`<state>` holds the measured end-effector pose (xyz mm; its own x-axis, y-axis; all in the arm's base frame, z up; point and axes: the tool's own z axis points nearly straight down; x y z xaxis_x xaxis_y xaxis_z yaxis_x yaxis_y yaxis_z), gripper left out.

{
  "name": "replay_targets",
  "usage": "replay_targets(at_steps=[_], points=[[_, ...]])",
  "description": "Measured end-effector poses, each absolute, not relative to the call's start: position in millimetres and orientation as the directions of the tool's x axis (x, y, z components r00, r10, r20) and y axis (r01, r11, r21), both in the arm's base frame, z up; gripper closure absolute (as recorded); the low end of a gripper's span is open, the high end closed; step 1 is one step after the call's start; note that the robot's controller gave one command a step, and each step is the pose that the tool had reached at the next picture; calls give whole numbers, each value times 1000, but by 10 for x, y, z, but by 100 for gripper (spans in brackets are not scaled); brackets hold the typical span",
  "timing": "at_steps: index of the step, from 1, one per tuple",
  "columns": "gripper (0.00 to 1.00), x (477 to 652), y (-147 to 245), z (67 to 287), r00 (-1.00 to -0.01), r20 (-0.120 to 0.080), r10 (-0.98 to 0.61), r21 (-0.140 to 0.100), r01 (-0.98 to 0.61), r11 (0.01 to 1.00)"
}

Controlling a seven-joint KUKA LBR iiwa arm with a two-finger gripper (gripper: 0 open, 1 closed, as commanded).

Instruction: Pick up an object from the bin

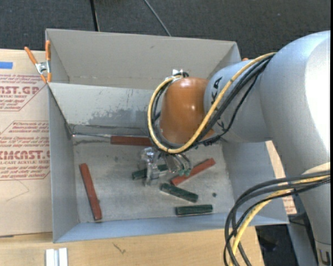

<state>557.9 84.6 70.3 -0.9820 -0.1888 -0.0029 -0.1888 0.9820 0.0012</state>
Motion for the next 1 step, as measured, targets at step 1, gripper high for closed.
replay_targets(at_steps=[1], points=[[100, 5579, 846, 703, -982, -3, -189, 1, -189, 982]])
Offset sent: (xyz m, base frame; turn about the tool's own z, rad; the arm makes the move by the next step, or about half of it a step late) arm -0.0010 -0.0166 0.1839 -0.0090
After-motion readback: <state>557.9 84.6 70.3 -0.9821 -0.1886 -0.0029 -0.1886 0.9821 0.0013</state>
